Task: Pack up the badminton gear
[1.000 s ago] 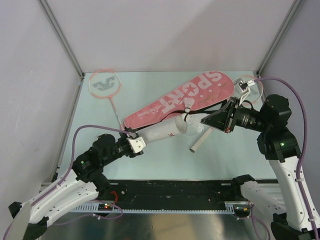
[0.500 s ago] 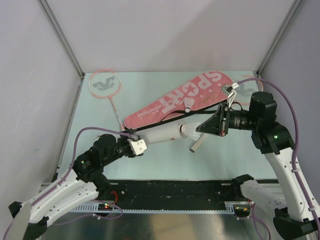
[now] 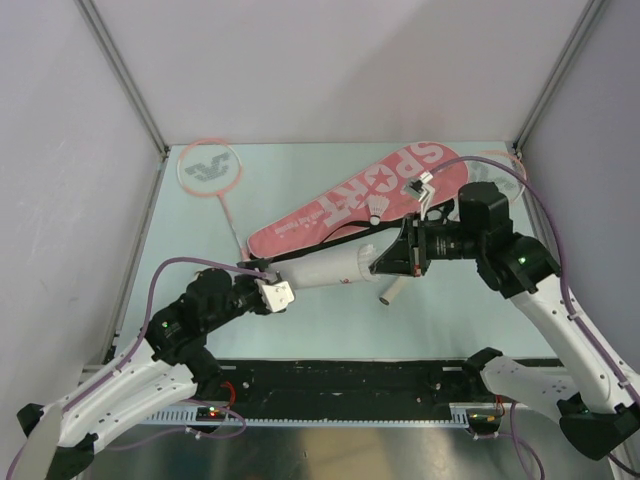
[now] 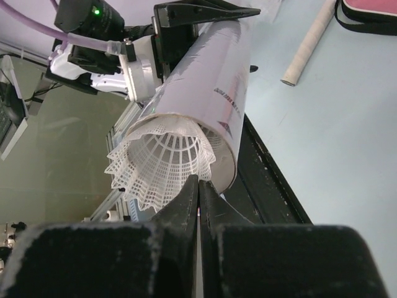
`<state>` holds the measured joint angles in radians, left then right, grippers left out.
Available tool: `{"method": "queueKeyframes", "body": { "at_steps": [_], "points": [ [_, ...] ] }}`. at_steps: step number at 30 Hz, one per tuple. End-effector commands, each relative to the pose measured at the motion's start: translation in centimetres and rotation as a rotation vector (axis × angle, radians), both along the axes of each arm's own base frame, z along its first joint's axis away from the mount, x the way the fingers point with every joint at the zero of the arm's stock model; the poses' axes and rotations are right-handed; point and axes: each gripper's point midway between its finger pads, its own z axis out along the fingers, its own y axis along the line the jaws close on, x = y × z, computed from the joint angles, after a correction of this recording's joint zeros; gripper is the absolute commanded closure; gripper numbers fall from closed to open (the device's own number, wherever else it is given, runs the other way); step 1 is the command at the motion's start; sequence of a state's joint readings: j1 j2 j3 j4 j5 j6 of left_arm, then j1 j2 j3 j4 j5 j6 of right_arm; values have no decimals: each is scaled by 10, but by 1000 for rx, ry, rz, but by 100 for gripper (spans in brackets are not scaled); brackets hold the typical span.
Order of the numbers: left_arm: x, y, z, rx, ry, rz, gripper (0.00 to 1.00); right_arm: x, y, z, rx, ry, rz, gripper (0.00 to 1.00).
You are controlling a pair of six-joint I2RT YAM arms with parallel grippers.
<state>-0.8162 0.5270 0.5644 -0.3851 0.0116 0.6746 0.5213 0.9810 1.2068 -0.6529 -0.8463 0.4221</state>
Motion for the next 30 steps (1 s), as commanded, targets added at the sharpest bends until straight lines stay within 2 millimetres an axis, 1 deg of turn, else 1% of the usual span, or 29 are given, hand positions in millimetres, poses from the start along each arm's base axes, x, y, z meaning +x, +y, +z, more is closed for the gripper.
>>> {"method": "queueKeyframes", "body": {
  "at_steps": [1,6,13,23,24,28,30],
  "points": [
    [1,-5,25,-47,-67,-22,48,10,11,16,20,-58,-44,100],
    [0,-6,24,-51,-62,-33,48,21,13,9,-9,-36,-103,100],
    [-1,-8,23,-52,-58,-41,48,28,18,1,-35,-8,-145,100],
    [0,-9,22,-53,-40,-35,48,31,24,-11,-77,9,-158,100],
    [0,-9,21,-52,-38,-34,48,31,24,-12,-80,11,-161,98],
    [0,-9,19,-49,-34,-29,48,34,22,-11,-82,6,-185,87],
    [1,-8,20,-48,-37,-21,48,34,21,-6,-68,0,-197,78]
  ]
}}
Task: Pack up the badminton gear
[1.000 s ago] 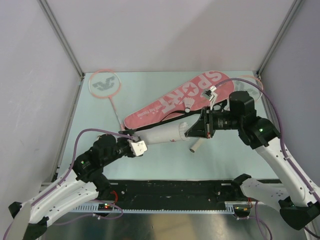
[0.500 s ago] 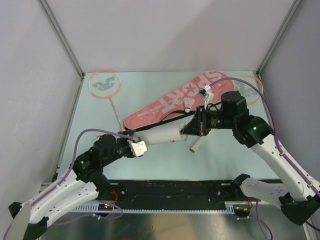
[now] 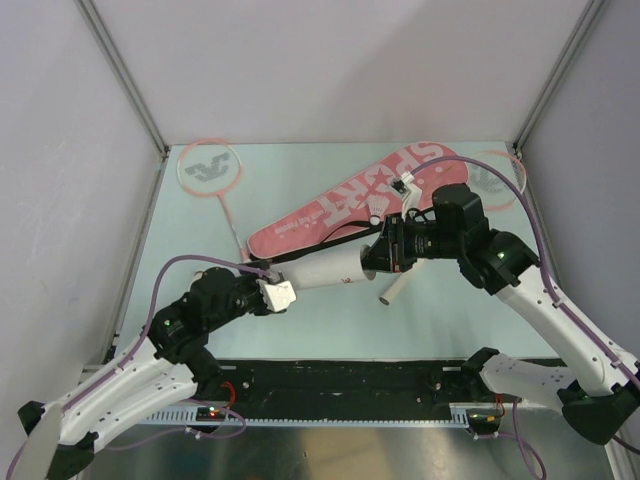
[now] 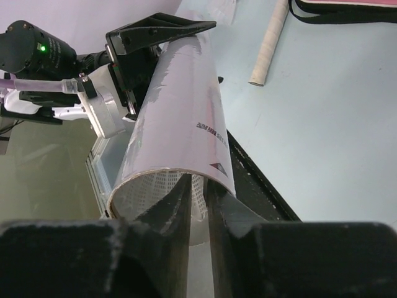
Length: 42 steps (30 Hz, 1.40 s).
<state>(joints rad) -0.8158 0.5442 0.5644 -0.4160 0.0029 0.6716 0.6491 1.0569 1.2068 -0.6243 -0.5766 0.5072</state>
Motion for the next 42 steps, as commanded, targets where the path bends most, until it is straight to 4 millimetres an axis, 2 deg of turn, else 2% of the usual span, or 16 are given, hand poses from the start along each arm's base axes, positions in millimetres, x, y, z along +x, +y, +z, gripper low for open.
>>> {"method": "queueKeyframes", "body": {
  "at_steps": [1,5,13,19,25,30,36,42],
  "points": [
    [2,-10,30,-83,-71,-27,48,9,-3,25,43,-67,-58,74],
    [2,-9,29,-83,-70,-24,48,4,-10,37,74,-99,-61,59],
    [1,-9,30,-94,-68,-26,48,-2,-43,46,88,-115,-112,53],
    [0,-9,33,-109,-66,-24,48,-4,-46,53,109,-135,-106,45],
    [-3,-10,35,-125,-62,-30,48,3,-35,52,111,-153,-74,40],
    [-3,-12,36,-127,-56,-35,48,13,-16,40,80,-149,-51,41],
    [-4,-15,35,-129,-44,-46,48,21,11,24,54,-135,-8,36],
    [-1,-12,34,-128,-42,-21,48,28,19,12,12,-129,-35,38]
  ]
}}
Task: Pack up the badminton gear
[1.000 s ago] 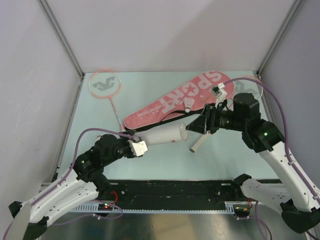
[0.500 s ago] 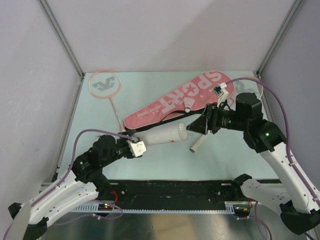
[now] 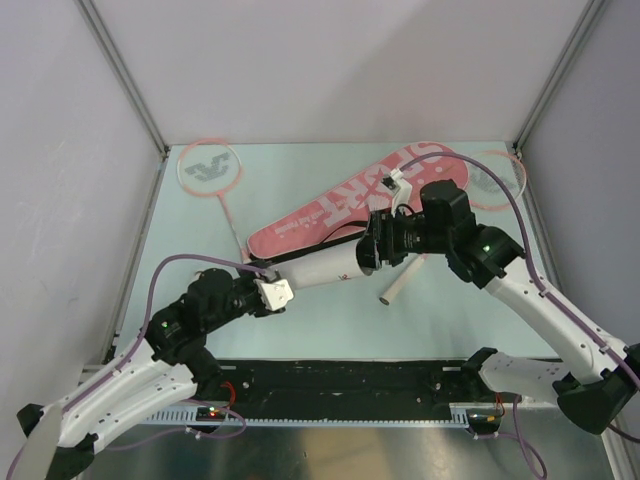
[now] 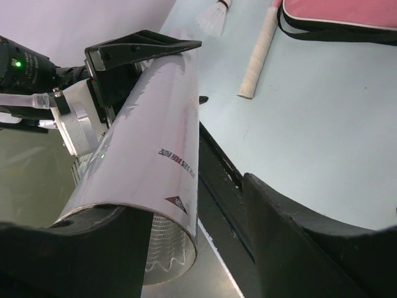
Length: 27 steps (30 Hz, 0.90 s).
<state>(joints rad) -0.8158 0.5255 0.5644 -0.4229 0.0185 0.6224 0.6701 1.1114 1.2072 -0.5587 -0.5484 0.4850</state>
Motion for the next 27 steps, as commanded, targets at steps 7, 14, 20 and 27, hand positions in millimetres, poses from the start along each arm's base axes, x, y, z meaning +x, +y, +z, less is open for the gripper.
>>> {"method": "queueKeyframes", "body": {
  "at_steps": [7,14,20,27],
  "points": [
    [13,-4,29,-86,-41,67,49,16,-9,39,63,-143,-113,25],
    [16,4,24,-114,-16,138,49,30,-40,77,161,-238,-206,20],
    [18,8,26,-120,-20,168,49,70,-60,82,166,-327,-276,20],
    [16,2,27,-140,3,147,49,164,-81,16,43,-279,-357,22]
  ]
}}
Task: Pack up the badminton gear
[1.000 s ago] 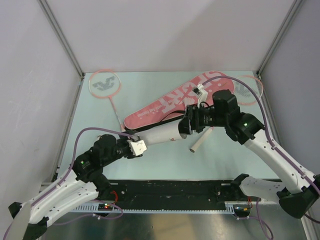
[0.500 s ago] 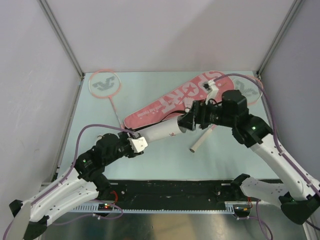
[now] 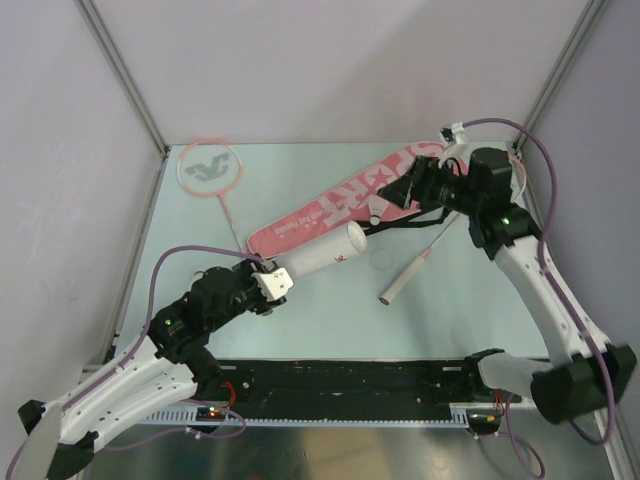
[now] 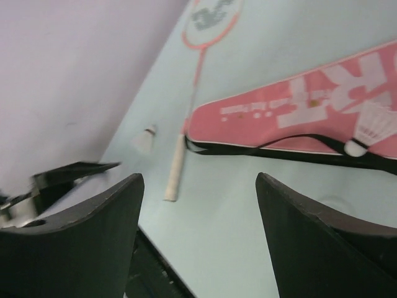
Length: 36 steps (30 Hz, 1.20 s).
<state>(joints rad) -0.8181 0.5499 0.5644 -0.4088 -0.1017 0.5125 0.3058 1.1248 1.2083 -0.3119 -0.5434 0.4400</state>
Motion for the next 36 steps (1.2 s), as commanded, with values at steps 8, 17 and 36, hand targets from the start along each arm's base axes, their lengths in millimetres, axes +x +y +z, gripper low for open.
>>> {"method": "queueKeyframes", "body": {
  "at_steps": [8,17,36],
  "points": [
    [1,-17,35,-137,-36,-29,49,150,-35,-131,-141,130,-68,28],
    [-1,-14,35,-144,-47,-24,49,226,-14,-190,-61,241,36,26],
    [0,-19,28,-121,-25,-42,49,208,-14,-227,-115,351,180,58]
  ]
}}
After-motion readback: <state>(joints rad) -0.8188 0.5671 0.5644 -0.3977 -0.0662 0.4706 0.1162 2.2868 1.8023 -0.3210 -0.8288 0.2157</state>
